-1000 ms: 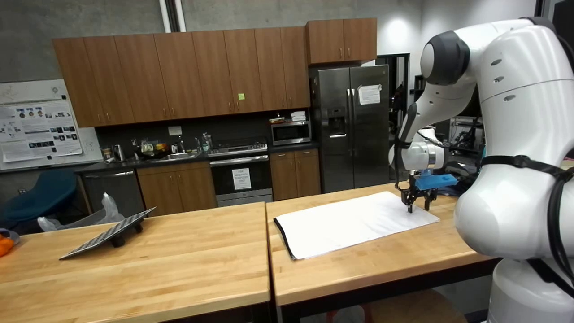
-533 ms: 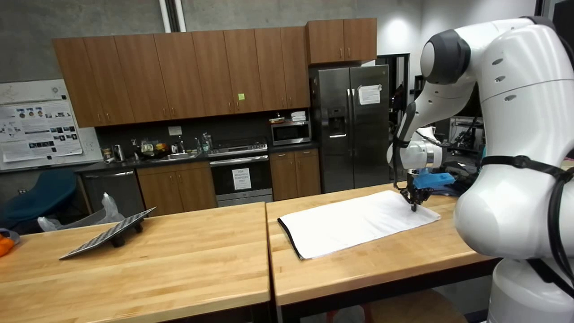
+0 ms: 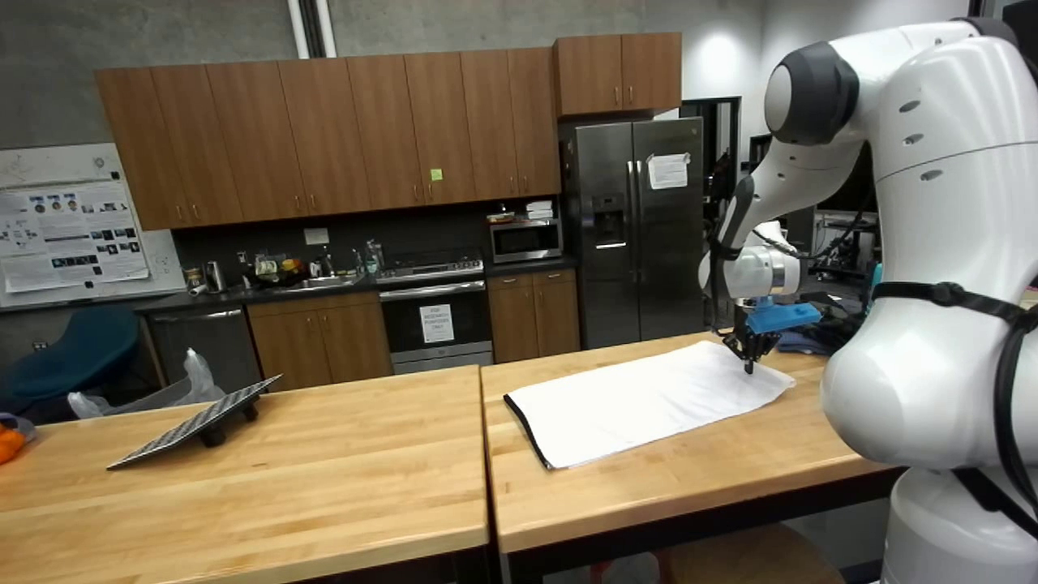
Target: Fold the white towel in half from right to left.
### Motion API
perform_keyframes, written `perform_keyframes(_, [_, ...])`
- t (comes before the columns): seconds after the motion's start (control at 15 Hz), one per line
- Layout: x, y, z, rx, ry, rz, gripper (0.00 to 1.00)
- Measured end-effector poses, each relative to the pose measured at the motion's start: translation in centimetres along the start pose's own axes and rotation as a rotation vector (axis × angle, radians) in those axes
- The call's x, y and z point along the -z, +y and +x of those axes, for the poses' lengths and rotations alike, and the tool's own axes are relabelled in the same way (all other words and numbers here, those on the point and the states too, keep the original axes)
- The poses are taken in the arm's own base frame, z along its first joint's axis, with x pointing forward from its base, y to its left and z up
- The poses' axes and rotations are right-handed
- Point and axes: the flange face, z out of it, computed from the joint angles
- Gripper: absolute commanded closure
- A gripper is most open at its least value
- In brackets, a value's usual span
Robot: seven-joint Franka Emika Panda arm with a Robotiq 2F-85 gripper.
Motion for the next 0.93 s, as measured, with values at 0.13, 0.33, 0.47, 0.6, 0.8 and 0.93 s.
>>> perform_keyframes(0.13, [2.2,-0.3,0.0,0.028,0.011,-0.013,0.99])
perform_keyframes(0.33, [6.1,-0.7,-0.7,0.079,0.032,-0.047,0.99])
perform_keyframes(0.47, [8.6,-1.0,-1.2,0.119,0.048,-0.077,0.99])
perform_keyframes(0.6, [10.9,-1.7,-1.6,0.168,0.062,-0.118,0.99])
perform_keyframes(0.8, [13.8,-3.5,-1.7,0.263,0.056,-0.208,0.99])
perform_keyframes(0.93, [15.3,-5.3,-1.7,0.325,0.053,-0.256,0.99])
